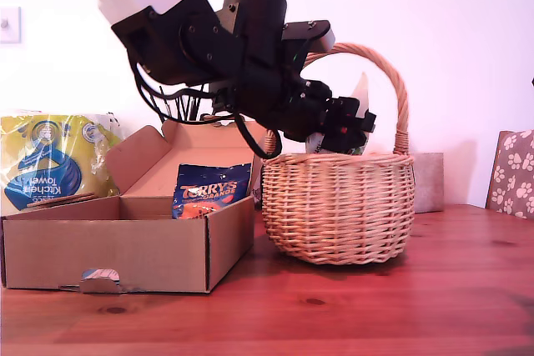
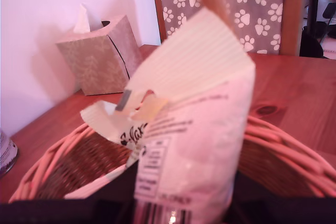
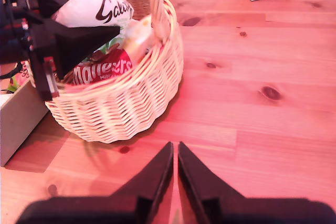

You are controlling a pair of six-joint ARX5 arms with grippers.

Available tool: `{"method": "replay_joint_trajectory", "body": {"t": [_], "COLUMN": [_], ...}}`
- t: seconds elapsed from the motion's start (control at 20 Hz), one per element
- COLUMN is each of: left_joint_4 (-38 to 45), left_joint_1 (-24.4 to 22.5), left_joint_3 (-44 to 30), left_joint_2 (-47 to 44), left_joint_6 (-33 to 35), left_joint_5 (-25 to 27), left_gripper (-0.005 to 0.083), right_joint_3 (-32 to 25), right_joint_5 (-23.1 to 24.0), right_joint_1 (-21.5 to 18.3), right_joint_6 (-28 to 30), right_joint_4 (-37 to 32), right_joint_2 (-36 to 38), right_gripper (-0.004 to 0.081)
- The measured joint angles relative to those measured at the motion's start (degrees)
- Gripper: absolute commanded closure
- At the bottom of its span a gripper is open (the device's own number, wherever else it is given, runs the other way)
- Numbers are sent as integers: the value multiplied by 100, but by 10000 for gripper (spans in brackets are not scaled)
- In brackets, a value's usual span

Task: Move the bags of Easter eggs from the cardboard box on the left into the woven basket on the right side.

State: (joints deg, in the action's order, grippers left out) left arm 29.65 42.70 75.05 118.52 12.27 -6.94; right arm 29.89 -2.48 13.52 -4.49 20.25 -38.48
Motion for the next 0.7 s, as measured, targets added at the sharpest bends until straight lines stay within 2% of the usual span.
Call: {"method": "replay_joint_trajectory", "body": {"t": [0.05, 0.1, 0.35, 0.7], "left_joint_4": [-103, -273, -1917, -3856], "left_joint_1": [0, 2, 7, 7], "left_joint_3": [37, 68, 393, 393], "left_joint_2": [0, 0, -295, -2184], "left_joint_6": [-4, -7, -26, -330], "left_joint_5": [0, 0, 37, -186], "left_gripper": [136, 74, 72, 84], "right_joint_3": [-2, 0, -2, -2], "right_joint_5": [-9, -11, -11, -11], "right_joint_1": [2, 2, 2, 2], "right_joint_6": [0, 0, 0, 0], "right_joint_4": [-2, 0, 0, -4], "right_joint_2": [0, 0, 0, 0], "right_gripper": [771, 771, 771, 771]}}
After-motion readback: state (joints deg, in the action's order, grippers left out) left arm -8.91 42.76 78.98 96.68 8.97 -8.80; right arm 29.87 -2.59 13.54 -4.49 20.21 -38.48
